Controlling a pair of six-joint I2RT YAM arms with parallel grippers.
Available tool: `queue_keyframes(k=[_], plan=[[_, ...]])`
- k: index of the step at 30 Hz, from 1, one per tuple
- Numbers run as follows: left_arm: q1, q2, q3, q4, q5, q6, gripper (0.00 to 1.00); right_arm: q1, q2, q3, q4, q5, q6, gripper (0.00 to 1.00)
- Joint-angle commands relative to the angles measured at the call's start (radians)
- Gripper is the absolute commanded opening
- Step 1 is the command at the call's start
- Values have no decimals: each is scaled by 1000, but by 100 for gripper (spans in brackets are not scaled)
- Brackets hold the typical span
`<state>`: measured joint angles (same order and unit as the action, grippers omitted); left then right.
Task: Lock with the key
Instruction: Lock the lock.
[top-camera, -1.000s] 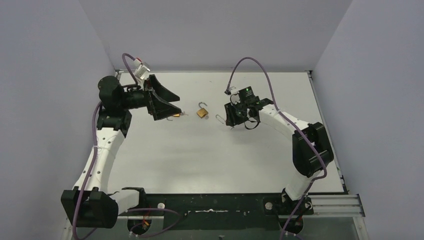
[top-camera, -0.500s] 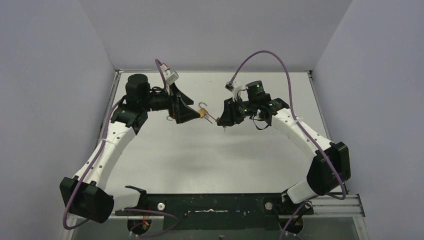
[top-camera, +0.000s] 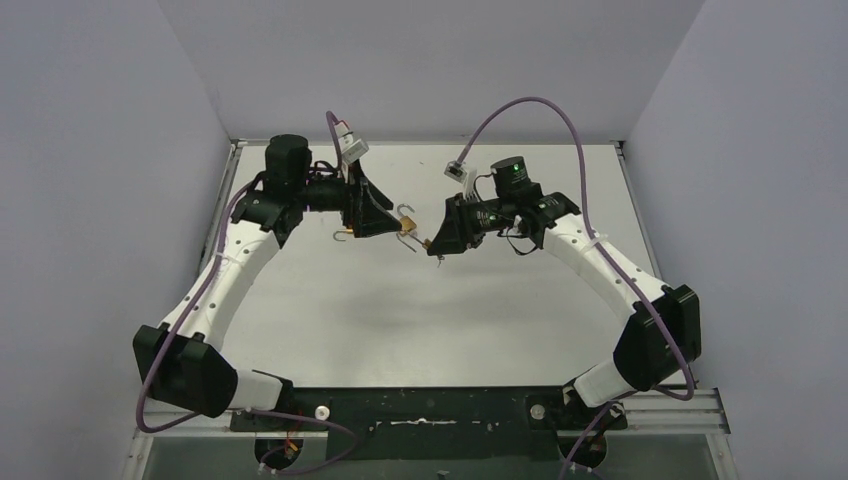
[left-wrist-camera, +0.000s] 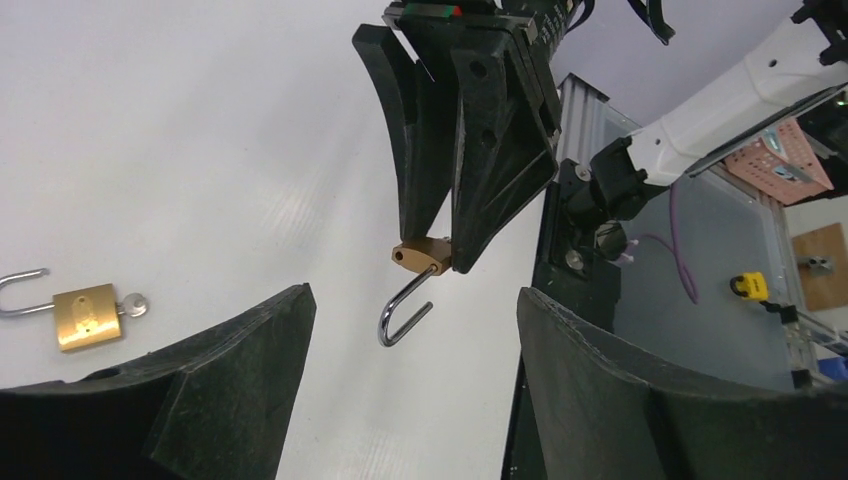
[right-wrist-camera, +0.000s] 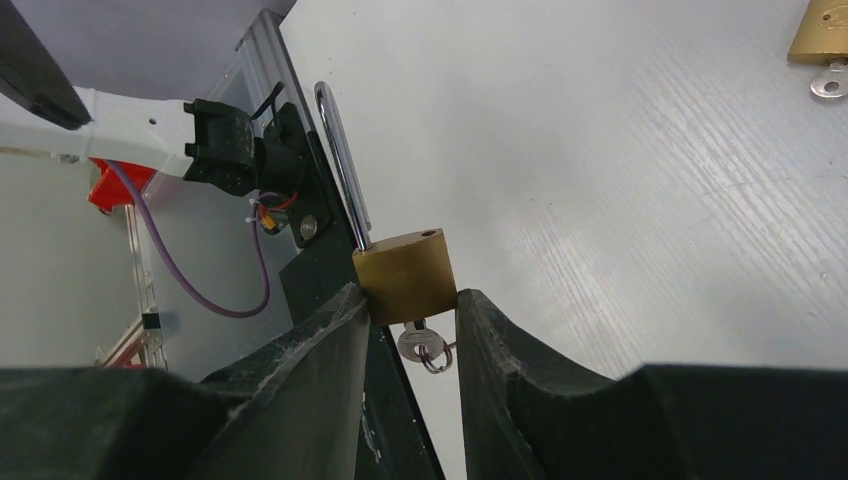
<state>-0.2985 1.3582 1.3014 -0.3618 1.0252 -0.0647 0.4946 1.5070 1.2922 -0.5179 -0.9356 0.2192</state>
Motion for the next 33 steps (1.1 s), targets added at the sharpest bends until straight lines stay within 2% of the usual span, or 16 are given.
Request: queue_keyframes(k=[1,12,17,21,22,23,24,28,29,30,32,33], plan=[[1,32,57,-59,145,38,69,5,-53,65,13,-64,8,10],[-27,68,60,-131,128,88,65,5,-64,63,30,-63,26,13],[-48,104,59,-142,107,80,58,6,-65,46,56,-68,44,13],[-58,116,48,-108,118,71,39,10,-70,40,62,-66,51,13],[-57,120,47,-100,129,47,27,11,-70,40,62,-66,52,13],[-57,125,49,-99,142,45,3,11,-72,39,62,-65,52,13],[-57,126,51,-103,145,45,0,12,-74,39,62,-66,52,13],[-58,99,15,-36,168,21,0,11,-79,40,61,-68,53,14],[-55,88,2,15,171,-1,0,11,-80,42,61,-67,53,17],[-51,79,-12,52,174,-28,0,11,-80,48,56,-63,53,28],[-41,64,-30,141,180,-100,0,6,-80,77,25,-37,30,71],[-33,55,-39,198,173,-150,0,-3,-81,107,-8,-26,4,89]])
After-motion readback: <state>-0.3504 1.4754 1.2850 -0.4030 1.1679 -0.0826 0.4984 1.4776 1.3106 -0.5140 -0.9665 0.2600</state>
